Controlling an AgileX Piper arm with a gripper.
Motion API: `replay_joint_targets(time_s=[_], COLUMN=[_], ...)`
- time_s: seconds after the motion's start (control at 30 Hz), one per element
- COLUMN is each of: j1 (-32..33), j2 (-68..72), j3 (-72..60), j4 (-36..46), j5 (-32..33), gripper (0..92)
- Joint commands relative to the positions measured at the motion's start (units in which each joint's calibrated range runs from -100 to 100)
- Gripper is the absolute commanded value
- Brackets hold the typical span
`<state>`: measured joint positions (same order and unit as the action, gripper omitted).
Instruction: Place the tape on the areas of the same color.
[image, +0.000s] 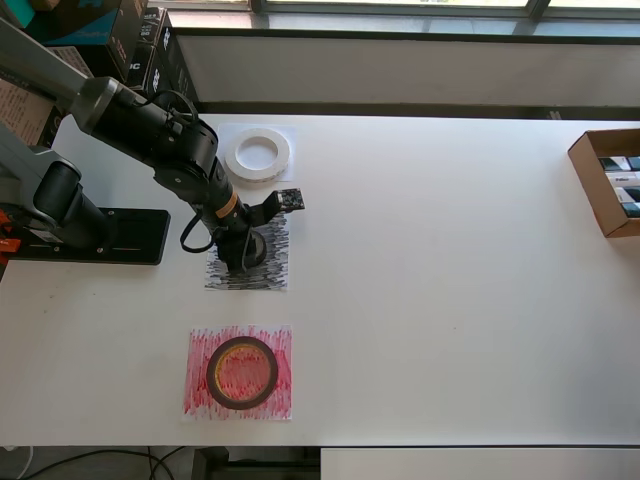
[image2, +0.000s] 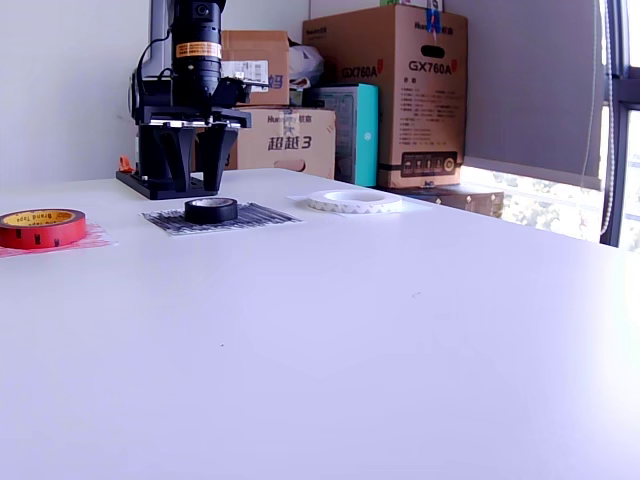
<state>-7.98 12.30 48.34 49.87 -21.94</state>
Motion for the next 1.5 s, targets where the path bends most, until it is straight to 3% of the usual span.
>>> replay_joint_targets(time_s=[0.0, 0.3, 0.77, 1.2, 1.47], j1=[0.2, 5.2, 7.2, 3.6, 5.1], j2=[-1.1, -11.2, -47.4, -76.4, -81.9], j3=[0.0, -4.3, -3.1, 13.0, 14.0], j4=[0.6, 0.6, 1.3, 1.3, 0.7], j5=[-0.2, -0.2, -0.6, -1.1, -5.1], gripper=[58.2, 58.1, 58.1, 58.1, 58.0])
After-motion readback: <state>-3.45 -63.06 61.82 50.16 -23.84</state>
